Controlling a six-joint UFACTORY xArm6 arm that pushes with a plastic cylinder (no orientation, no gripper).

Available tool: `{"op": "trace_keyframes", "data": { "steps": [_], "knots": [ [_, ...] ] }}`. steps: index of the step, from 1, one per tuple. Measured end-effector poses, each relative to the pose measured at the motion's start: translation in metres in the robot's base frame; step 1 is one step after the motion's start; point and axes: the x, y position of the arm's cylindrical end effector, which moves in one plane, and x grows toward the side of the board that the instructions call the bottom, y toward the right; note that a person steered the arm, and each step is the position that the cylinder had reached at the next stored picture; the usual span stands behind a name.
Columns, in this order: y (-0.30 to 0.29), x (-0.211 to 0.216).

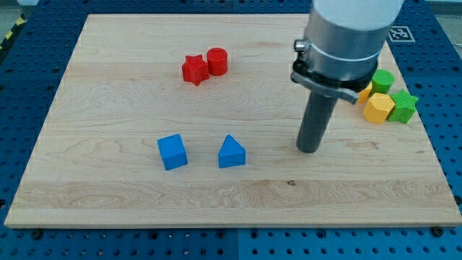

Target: Move your arm towards the red circle

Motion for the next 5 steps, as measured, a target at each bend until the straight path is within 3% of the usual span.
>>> {"op": "trace_keyframes", "data": {
  "steps": [2, 5],
  "knots": [
    [0.001, -0.067],
    [-0.099, -0.170]
  ]
}}
